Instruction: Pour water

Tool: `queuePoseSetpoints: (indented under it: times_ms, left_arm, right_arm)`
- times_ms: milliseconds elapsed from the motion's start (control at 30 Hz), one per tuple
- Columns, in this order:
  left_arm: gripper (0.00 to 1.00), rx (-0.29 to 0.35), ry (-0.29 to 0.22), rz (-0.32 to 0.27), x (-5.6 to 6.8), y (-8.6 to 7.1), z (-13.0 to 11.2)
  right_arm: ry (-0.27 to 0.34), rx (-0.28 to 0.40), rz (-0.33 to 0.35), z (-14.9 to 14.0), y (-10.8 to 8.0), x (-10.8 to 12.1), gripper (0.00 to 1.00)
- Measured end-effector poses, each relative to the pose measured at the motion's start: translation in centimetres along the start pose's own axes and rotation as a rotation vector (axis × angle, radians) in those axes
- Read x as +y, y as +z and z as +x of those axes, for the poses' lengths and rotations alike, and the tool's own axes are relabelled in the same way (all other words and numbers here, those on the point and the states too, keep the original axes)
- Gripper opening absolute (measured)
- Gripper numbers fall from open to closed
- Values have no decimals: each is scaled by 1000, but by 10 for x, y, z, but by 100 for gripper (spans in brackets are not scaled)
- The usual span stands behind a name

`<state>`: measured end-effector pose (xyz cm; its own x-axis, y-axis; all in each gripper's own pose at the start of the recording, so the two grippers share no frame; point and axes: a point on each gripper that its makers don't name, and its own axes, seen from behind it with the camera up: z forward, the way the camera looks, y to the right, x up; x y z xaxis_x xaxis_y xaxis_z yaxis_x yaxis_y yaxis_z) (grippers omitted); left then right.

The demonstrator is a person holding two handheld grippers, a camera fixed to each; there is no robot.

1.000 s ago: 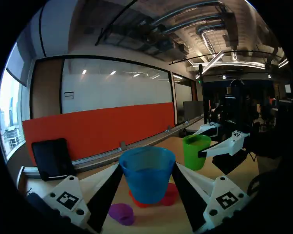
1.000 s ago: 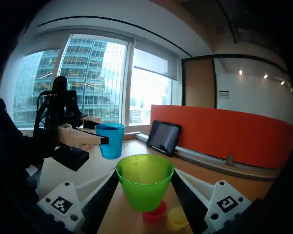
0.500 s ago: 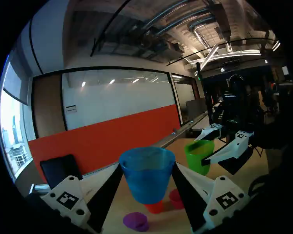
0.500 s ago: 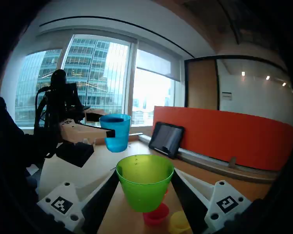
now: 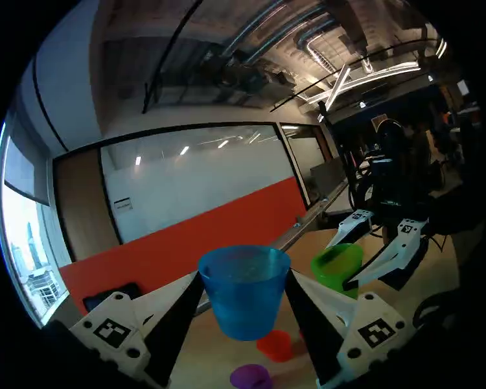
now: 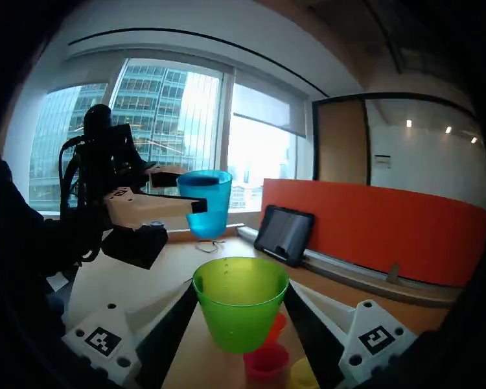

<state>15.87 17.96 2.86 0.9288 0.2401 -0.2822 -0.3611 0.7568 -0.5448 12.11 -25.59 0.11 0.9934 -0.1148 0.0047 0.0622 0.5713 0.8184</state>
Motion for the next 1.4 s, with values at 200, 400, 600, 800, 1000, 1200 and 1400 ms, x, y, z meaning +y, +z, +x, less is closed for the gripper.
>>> queuePoseSetpoints:
  times_ms: [200, 400, 600, 800, 1000, 1200, 1400]
  left_arm:
    - [85, 3, 73, 6, -1, 5, 9]
    - [86, -6, 156, 7, -1, 10, 15]
    - [86, -13, 257, 15, -2, 14, 23]
    - [86, -12, 333, 21, -1, 14, 31]
    - [86, -12, 405, 28, -3, 15, 39]
    - [85, -5, 479, 34, -4, 17, 47]
    - [86, 4, 535, 35, -2, 20, 56]
  right_arm:
    - [3, 4, 15, 0, 5, -5, 91]
    - [4, 6, 29, 1, 8, -11, 91]
    - [8, 8, 36, 0, 10, -12, 91]
    - [11, 7, 43, -2, 11, -14, 91]
    - [14, 5, 52, -4, 12, -18, 91]
    - [17, 4, 59, -6, 14, -21, 91]
    - [20, 8, 69, -7, 16, -24, 91]
